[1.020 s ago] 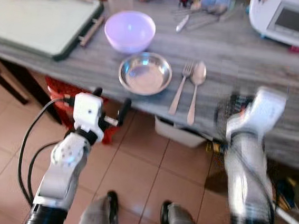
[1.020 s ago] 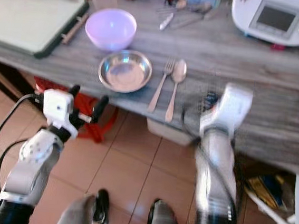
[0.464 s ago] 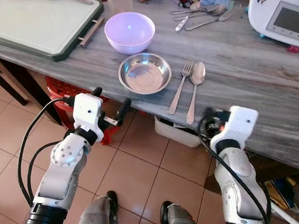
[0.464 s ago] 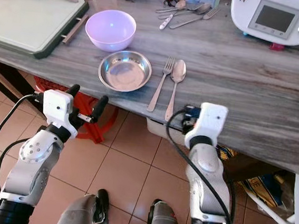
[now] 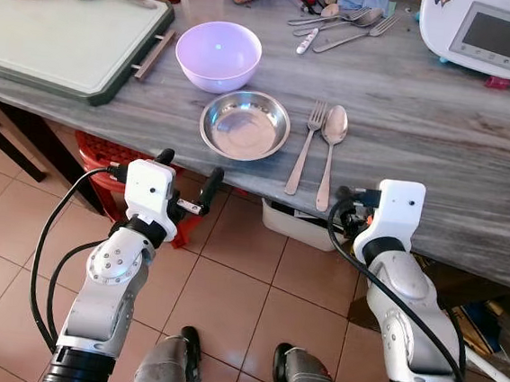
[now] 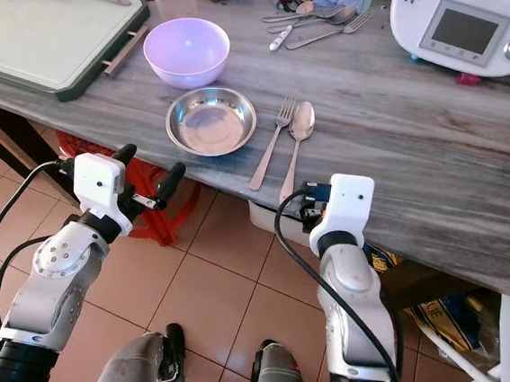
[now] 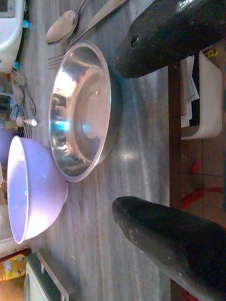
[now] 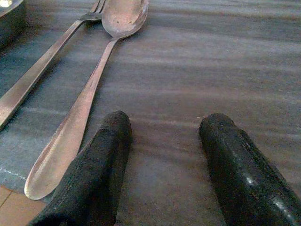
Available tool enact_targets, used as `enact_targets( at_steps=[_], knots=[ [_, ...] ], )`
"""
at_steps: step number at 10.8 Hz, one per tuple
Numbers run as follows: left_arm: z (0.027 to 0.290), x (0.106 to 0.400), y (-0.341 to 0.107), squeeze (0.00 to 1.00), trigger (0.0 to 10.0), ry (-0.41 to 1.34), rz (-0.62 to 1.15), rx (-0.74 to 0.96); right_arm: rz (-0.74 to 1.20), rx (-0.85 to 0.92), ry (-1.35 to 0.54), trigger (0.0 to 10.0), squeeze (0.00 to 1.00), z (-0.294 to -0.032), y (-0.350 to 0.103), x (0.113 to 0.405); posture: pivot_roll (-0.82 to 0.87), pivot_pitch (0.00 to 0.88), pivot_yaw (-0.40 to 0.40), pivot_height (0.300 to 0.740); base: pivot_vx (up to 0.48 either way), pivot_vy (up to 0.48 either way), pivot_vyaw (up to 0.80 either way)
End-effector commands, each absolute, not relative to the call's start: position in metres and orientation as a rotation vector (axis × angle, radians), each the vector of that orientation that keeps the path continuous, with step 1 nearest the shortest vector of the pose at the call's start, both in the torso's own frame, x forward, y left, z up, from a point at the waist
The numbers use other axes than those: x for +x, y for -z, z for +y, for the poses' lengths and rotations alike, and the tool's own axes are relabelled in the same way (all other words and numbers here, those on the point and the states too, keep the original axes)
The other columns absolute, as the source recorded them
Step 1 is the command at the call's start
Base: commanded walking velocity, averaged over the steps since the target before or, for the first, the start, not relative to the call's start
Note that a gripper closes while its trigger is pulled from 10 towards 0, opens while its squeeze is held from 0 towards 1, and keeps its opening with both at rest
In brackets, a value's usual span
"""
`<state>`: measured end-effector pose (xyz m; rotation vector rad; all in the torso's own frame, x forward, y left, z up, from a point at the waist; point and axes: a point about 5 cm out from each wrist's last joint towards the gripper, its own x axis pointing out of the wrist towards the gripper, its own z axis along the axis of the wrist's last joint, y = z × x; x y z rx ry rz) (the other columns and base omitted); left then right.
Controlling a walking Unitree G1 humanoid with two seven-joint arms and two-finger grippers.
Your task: Setting the table
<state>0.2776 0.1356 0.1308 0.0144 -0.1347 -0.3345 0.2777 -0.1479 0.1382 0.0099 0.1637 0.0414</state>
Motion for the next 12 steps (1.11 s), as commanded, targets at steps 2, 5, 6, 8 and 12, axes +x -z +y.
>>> enact_targets(
  at_steps=[2, 5, 6, 8, 12],
  knots=[
    [0.136, 0.276, -0.127, 0.0, 10.0, 0.337, -0.115, 0.016, 0.221, 0.017, -0.127, 10.0, 0.0, -0.134, -0.13, 0.277, -0.06, 0.221, 0.033, 0.74, 0.0, 0.0, 0.0],
    [0.136, 0.276, -0.127, 0.0, 10.0, 0.335, -0.112, 0.017, 0.214, 0.002, -0.17, 10.0, 0.0, -0.127, -0.133, 0.283, -0.06, 0.224, 0.03, 0.74, 0.0, 0.0, 0.0],
    [0.137, 0.276, -0.126, 0.0, 10.0, 0.334, -0.112, 0.018, 0.214, -0.002, -0.17, 10.0, 0.0, -0.128, -0.133, 0.284, -0.06, 0.222, 0.03, 0.74, 0.0, 0.0, 0.0],
    [0.137, 0.276, -0.127, 0.0, 10.0, 0.334, -0.113, 0.017, 0.217, -0.004, -0.164, 10.0, 0.0, -0.129, -0.133, 0.283, -0.06, 0.221, 0.03, 0.74, 0.0, 0.0, 0.0],
    [0.14, 0.277, -0.133, 0.0, 10.0, 0.322, -0.141, 0.01, 0.089, -0.047, -0.056, 10.0, 0.0, -0.154, -0.147, 0.265, -0.06, 0.211, 0.029, 0.74, 0.0, 0.0, 0.0]
  ],
)
